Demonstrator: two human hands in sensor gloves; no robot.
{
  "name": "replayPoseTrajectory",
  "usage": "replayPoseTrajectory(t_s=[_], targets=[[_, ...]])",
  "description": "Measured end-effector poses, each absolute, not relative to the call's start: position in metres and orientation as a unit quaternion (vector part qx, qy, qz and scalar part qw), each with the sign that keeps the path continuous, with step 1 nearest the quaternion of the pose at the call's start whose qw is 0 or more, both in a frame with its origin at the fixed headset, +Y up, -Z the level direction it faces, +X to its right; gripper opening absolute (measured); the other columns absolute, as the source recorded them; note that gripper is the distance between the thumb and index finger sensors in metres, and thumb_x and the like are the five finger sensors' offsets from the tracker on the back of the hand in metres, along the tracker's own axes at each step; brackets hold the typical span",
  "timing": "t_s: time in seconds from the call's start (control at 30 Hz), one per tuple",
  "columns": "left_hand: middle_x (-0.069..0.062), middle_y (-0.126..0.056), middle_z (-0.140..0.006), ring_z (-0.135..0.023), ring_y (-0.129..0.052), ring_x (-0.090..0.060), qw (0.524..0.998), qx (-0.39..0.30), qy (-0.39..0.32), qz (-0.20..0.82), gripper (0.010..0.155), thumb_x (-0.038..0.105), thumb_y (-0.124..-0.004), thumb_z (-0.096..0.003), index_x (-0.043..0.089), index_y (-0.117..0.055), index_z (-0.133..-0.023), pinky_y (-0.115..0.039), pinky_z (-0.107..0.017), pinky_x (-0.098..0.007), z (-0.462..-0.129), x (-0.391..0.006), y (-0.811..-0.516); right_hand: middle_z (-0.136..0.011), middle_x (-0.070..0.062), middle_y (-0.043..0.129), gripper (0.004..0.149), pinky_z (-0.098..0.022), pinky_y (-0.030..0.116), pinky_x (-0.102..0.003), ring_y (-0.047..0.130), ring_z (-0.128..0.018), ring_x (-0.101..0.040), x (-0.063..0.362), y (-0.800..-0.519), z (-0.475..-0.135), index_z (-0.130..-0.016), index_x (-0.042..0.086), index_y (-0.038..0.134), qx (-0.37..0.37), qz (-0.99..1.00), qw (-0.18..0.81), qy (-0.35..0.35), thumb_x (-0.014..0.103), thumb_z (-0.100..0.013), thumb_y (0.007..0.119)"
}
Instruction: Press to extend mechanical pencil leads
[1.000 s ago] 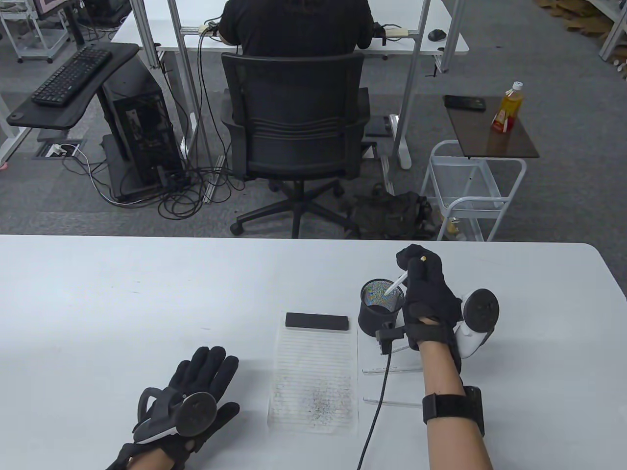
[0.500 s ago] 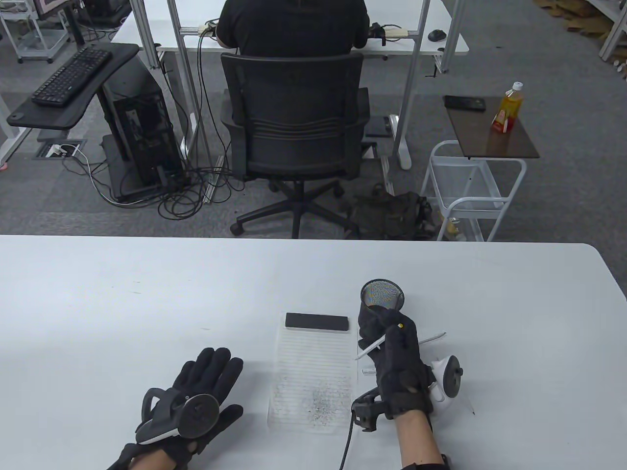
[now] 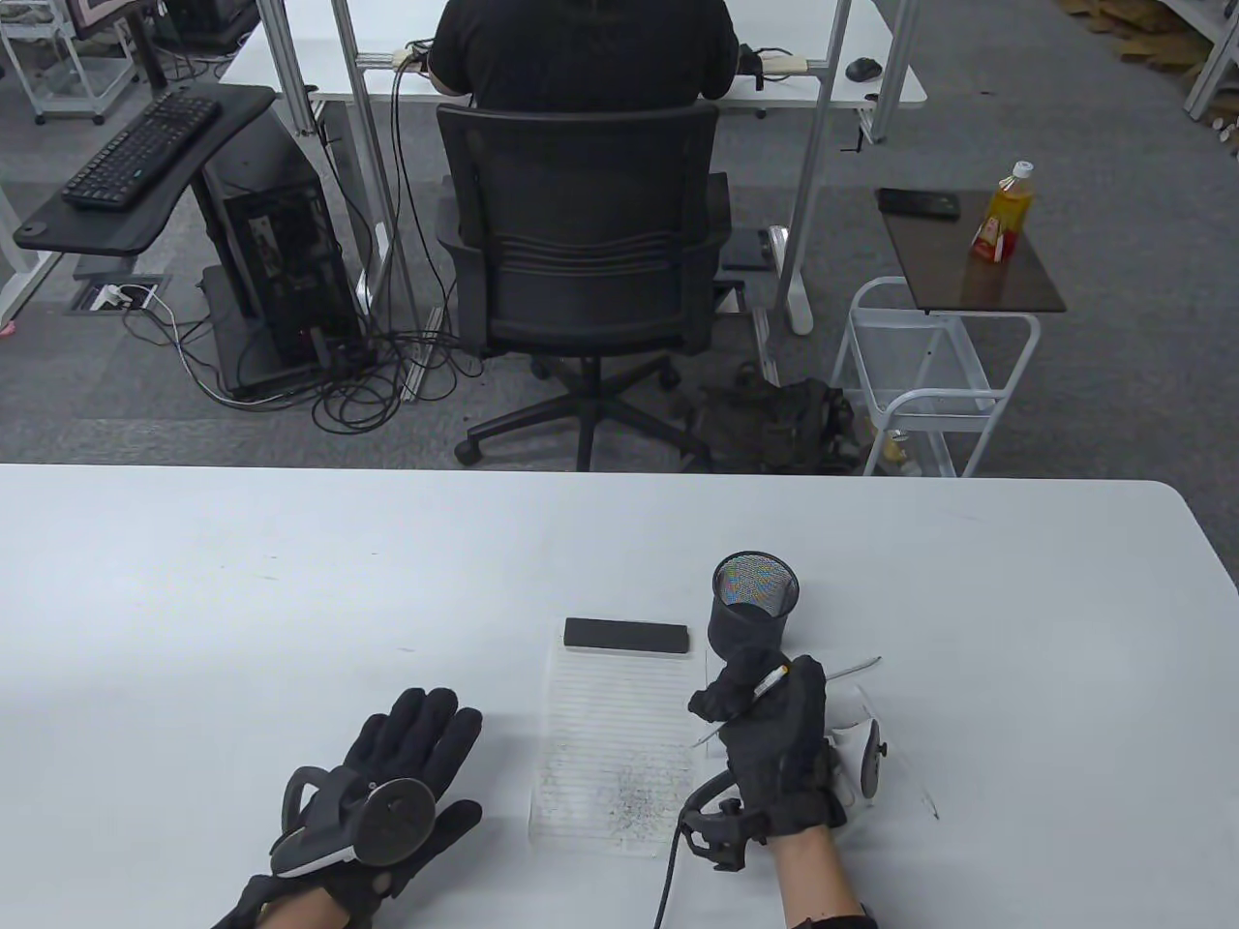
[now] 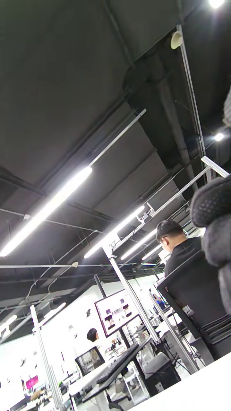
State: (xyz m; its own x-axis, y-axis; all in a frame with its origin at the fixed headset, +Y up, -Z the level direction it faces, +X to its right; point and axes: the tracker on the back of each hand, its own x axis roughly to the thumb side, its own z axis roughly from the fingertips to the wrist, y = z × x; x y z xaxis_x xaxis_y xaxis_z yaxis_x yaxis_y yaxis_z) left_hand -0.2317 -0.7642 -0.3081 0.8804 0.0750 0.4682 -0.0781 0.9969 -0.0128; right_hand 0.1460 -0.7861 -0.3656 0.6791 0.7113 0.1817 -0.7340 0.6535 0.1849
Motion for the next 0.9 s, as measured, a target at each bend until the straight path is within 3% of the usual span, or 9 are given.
replayPoseTrajectory(t_s=[0.07, 0.2, 0.33, 0.4, 0.53, 0.6, 0.77, 0.9], targets=[[-0.012, -0.030, -0.121, -0.112, -0.037, -0.047, 0.969, 0.000, -0.243, 0.038, 0.085, 0.062, -0.063, -0.0455, 0.026, -0.030, -0.115, -0.044, -0.077, -0.064, -0.3081, -0.2306, -0.7654, -0.056, -0.014, 0.086, 0.058, -0.050, 0.065, -0.070, 0.081, -0.047, -0.042, 0.1470, -0.7833, -0.3634, -0.077, 0.005, 0.086, 0.112, 0.398, 0.909, -0.059, 0.057, -0.061, 0.063], [-0.012, -0.030, -0.121, -0.112, -0.037, -0.047, 0.969, 0.000, -0.246, 0.036, 0.085, 0.062, -0.063, -0.0455, 0.026, -0.030, -0.115, -0.044, -0.077, -0.064, -0.3080, -0.2288, -0.7653, -0.050, -0.012, 0.087, 0.053, -0.045, 0.069, -0.067, 0.083, -0.041, -0.040, 0.1471, -0.7813, -0.3625, -0.072, 0.006, 0.087, 0.113, 0.386, 0.912, -0.075, 0.051, -0.060, 0.062], [-0.012, -0.030, -0.121, -0.112, -0.037, -0.047, 0.968, 0.005, -0.248, 0.038, 0.085, 0.062, -0.063, -0.0455, 0.025, -0.030, -0.115, -0.044, -0.077, -0.064, -0.3064, -0.2282, -0.7626, -0.053, -0.012, 0.087, 0.068, -0.048, 0.068, -0.067, 0.082, -0.045, -0.040, 0.1449, -0.7804, -0.3618, -0.075, 0.006, 0.086, 0.138, 0.400, 0.904, -0.064, 0.065, -0.059, 0.058], [-0.012, -0.030, -0.121, -0.112, -0.037, -0.047, 0.968, 0.008, -0.248, 0.037, 0.085, 0.062, -0.063, -0.0454, 0.026, -0.030, -0.115, -0.044, -0.077, -0.064, -0.3061, -0.2283, -0.7616, -0.054, -0.013, 0.087, 0.070, -0.049, 0.067, -0.068, 0.082, -0.046, -0.041, 0.1429, -0.7793, -0.3607, -0.075, 0.005, 0.087, 0.143, 0.389, 0.908, -0.060, 0.066, -0.059, 0.058], [-0.012, -0.030, -0.121, -0.112, -0.037, -0.047, 0.969, 0.010, -0.246, 0.037, 0.085, 0.062, -0.063, -0.0456, 0.025, -0.030, -0.115, -0.044, -0.077, -0.064, -0.3060, -0.2289, -0.7618, -0.050, -0.012, 0.088, 0.053, -0.046, 0.070, -0.067, 0.083, -0.042, -0.040, 0.1414, -0.7780, -0.3600, -0.072, 0.005, 0.088, 0.133, 0.398, 0.905, -0.073, 0.050, -0.061, 0.062], [-0.012, -0.030, -0.121, -0.112, -0.037, -0.047, 0.969, 0.009, -0.245, 0.035, 0.085, 0.062, -0.063, -0.0456, 0.025, -0.030, -0.115, -0.044, -0.077, -0.064, -0.3061, -0.2289, -0.7617, -0.049, -0.012, 0.088, 0.052, -0.045, 0.070, -0.067, 0.083, -0.041, -0.039, 0.1407, -0.7780, -0.3602, -0.072, 0.004, 0.088, 0.134, 0.391, 0.908, -0.071, 0.048, -0.061, 0.062], [-0.012, -0.030, -0.121, -0.112, -0.037, -0.047, 0.969, 0.006, -0.244, 0.036, 0.085, 0.063, -0.063, -0.0454, 0.026, -0.030, -0.115, -0.044, -0.077, -0.064, -0.3064, -0.2288, -0.7622, -0.051, -0.012, 0.087, 0.068, -0.047, 0.069, -0.067, 0.083, -0.044, -0.039, 0.1396, -0.7786, -0.3615, -0.075, 0.004, 0.087, 0.158, 0.398, 0.902, -0.063, 0.064, -0.059, 0.058], [-0.012, -0.030, -0.121, -0.112, -0.037, -0.047, 0.970, 0.001, -0.240, 0.035, 0.085, 0.062, -0.063, -0.0456, 0.026, -0.030, -0.115, -0.044, -0.077, -0.064, -0.3069, -0.2298, -0.7639, -0.050, -0.012, 0.087, 0.052, -0.047, 0.069, -0.068, 0.083, -0.042, -0.040, 0.1406, -0.7786, -0.3612, -0.073, 0.004, 0.087, 0.146, 0.410, 0.899, -0.058, 0.048, -0.061, 0.062]])
